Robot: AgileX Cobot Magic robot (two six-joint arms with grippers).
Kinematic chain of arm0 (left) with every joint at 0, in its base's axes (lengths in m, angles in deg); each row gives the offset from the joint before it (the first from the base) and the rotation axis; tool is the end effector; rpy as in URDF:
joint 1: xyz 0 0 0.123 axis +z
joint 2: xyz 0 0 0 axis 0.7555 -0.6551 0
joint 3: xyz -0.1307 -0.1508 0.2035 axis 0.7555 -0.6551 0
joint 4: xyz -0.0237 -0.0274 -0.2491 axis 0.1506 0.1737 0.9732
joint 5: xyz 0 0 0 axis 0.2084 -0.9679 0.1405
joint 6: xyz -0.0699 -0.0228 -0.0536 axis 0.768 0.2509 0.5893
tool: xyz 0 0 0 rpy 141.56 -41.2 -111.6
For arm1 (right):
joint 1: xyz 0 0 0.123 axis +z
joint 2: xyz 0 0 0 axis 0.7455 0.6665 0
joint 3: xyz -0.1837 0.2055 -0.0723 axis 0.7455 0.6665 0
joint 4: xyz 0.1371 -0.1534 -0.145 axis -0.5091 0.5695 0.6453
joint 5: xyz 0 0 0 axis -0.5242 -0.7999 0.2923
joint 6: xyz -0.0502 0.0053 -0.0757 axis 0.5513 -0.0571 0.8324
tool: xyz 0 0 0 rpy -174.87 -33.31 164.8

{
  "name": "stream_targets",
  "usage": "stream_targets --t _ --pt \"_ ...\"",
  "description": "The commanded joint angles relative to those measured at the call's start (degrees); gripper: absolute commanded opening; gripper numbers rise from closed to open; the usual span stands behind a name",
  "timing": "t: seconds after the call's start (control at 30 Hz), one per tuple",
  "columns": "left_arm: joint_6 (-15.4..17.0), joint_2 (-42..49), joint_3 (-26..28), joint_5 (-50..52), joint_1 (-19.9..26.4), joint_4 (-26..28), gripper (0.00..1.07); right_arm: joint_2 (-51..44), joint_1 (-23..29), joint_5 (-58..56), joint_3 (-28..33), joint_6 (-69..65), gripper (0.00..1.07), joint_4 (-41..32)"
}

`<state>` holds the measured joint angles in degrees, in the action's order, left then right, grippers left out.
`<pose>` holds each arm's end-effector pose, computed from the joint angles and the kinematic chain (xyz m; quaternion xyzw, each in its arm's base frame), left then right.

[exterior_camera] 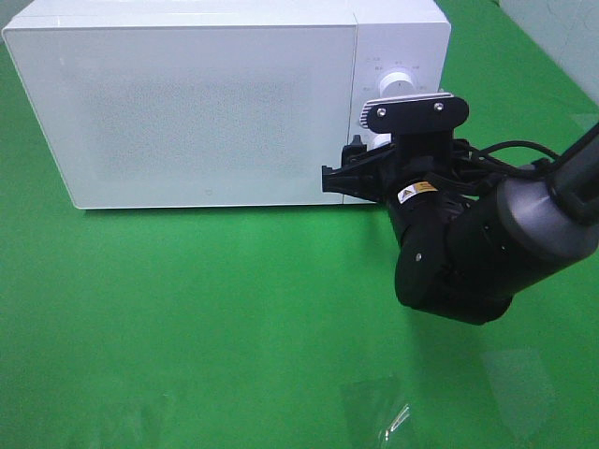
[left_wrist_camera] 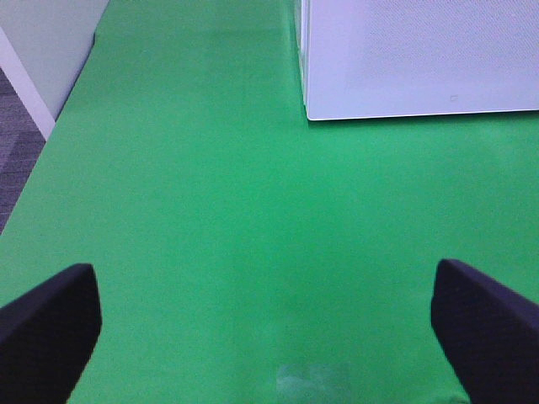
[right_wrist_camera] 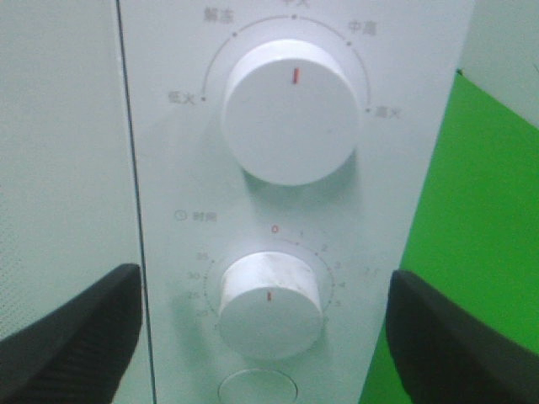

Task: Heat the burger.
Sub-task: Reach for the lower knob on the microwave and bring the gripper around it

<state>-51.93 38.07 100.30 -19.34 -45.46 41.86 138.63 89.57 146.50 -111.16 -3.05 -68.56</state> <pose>-0.0088 -0.0065 0.2809 0.0241 0.8524 0.0097 0.5223 0.2969 0.1798 0.1287 -0.0250 0.7337 -0.0372 0.6780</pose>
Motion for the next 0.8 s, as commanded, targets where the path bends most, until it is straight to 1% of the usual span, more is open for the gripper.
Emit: stream_targets --t 0.03,0.1,0.37,0.63,0.8 --pt "0.2 1.0 -0.1 0.9 0.1 0.4 1.01 1.3 -0.6 6.0 -1.4 0.1 0.76 1.1" --pt "0.2 1.0 -0.1 0.9 0.1 0.4 1.01 2.6 -1.1 4.9 -2.6 0.1 0.76 2.0" --pt "0.3 1.0 -0.1 0.9 0.1 0.4 1.01 3.4 -3.4 4.2 -4.0 -0.3 0.76 4.1" --pt "0.3 1.0 -0.1 0.9 0.1 0.4 1.01 3.8 -3.4 4.6 -4.0 -1.6 0.76 4.2" --pt "0.2 1.0 -0.1 0.9 0.1 0.4 1.01 5.4 -3.4 4.1 -5.0 -1.8 0.76 4.8"
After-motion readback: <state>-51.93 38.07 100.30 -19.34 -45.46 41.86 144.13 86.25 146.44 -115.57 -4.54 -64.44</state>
